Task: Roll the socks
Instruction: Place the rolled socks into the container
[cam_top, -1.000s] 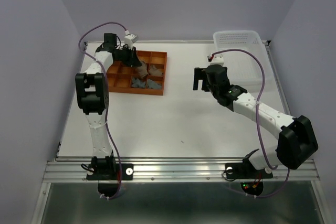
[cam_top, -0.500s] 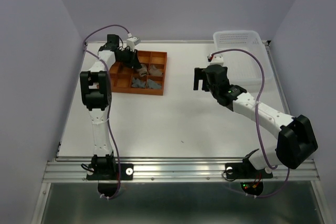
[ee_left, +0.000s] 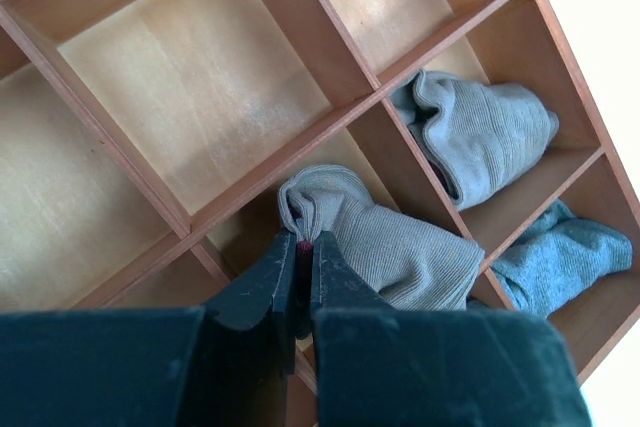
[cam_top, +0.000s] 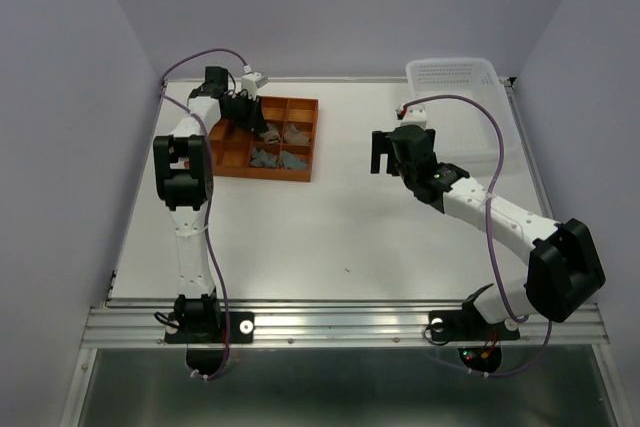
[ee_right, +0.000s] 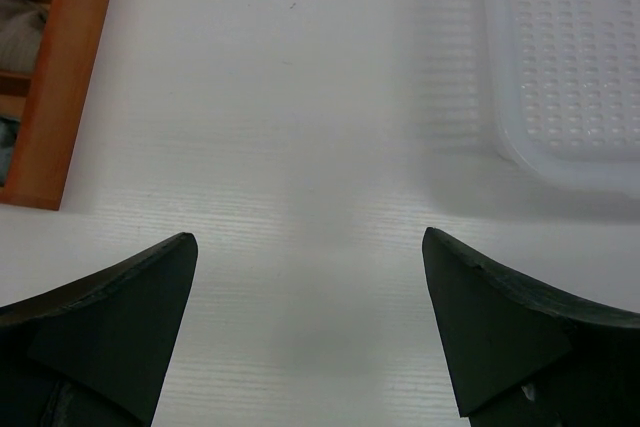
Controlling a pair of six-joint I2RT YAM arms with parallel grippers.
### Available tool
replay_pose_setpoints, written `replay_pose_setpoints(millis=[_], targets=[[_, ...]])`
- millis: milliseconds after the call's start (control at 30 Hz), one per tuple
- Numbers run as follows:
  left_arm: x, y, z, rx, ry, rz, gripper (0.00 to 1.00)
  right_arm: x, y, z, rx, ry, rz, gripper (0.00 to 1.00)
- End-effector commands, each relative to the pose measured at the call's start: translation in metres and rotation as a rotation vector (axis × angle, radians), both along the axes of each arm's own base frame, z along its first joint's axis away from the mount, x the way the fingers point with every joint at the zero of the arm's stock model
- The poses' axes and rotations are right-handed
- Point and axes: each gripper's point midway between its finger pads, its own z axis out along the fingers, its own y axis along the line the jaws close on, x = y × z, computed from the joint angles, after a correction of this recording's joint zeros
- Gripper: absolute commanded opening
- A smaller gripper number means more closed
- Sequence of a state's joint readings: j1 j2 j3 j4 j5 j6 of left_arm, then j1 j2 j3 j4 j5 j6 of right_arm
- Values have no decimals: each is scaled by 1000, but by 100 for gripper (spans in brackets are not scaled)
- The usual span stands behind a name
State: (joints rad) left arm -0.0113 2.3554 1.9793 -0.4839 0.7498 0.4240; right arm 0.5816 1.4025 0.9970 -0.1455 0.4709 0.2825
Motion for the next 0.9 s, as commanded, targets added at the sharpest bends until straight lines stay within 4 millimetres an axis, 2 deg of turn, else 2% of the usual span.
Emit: replay_pose_setpoints(millis=[0, 200, 300, 333, 400, 533, 567, 800, 867], targets=[[18, 2, 23, 1, -73, 26, 5, 6, -7, 9, -3, -48, -27, 100], [23, 2, 29, -6, -98, 28, 6, 1, -8, 5, -9, -41, -10, 100], [20, 4, 30, 15, -96, 26, 21, -1, -8, 5, -9, -39, -3, 100], [16, 2, 27, 20, -87, 18, 31, -1, -8, 6, -10, -41, -6, 100], [12, 1, 30, 33, -101, 6, 32, -1, -9, 7, -8, -45, -7, 100], [14, 1, 43, 38, -123, 26, 45, -1, -7, 8, -3, -46, -1, 100], [14, 2, 45, 43, -123, 35, 46, -2, -7, 8, 0, -44, 5, 100], [10, 3, 71, 39, -157, 49, 54, -5, -4, 13, 24, -51, 23, 100], [7, 3, 86, 37, -182, 60, 60, -6, -3, 15, 29, -54, 28, 100]])
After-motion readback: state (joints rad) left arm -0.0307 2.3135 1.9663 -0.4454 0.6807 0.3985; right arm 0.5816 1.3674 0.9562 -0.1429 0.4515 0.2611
